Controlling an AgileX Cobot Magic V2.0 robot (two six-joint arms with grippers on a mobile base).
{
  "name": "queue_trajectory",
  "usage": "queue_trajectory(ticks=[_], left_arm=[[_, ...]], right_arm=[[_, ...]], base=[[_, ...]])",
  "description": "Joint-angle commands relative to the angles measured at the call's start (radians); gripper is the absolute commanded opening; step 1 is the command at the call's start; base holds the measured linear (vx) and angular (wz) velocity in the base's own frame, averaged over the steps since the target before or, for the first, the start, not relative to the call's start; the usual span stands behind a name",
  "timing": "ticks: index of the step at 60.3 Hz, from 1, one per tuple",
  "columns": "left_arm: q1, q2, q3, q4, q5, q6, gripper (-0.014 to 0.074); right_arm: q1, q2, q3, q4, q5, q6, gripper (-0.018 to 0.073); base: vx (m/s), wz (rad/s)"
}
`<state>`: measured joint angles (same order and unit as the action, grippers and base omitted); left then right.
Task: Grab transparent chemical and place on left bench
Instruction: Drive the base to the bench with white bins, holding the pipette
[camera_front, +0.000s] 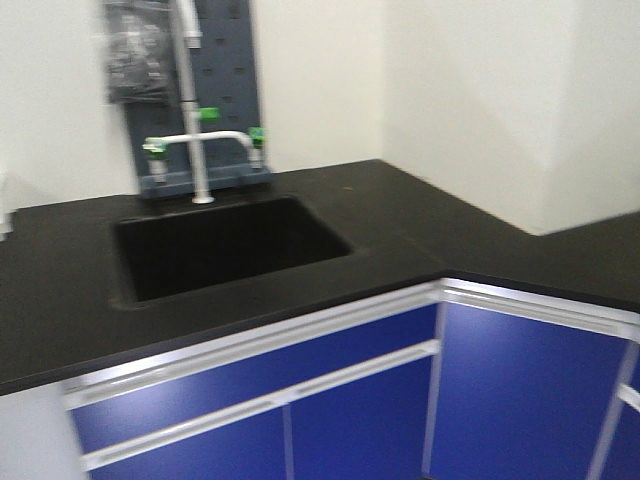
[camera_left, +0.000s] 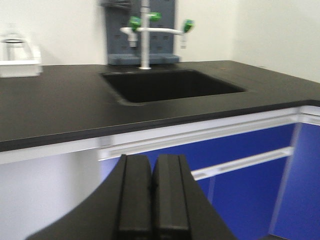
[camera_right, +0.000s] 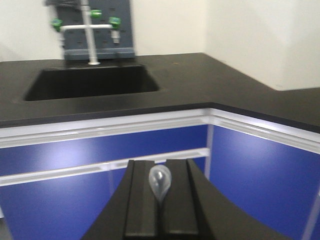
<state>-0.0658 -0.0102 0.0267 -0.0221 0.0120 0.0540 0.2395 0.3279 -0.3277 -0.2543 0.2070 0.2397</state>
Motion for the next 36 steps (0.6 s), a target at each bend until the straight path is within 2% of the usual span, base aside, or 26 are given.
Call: queue_trajectory(ticks=[1, 36], left_arm=[[-0.002, -0.019, 0.016, -0.001, -0.078, -0.008, -0.0003], [-0.002, -0.019, 0.016, -0.001, -0.078, -0.008, -0.0003]], right_arm=[[0.0, 0.007, -0.03, -0.01, -0.076, -0.002, -0.0003], [0.0, 0.007, -0.03, -0.01, -0.076, -0.002, -0.0003]], base=[[0.08, 0.79], [0.17, 0.66]])
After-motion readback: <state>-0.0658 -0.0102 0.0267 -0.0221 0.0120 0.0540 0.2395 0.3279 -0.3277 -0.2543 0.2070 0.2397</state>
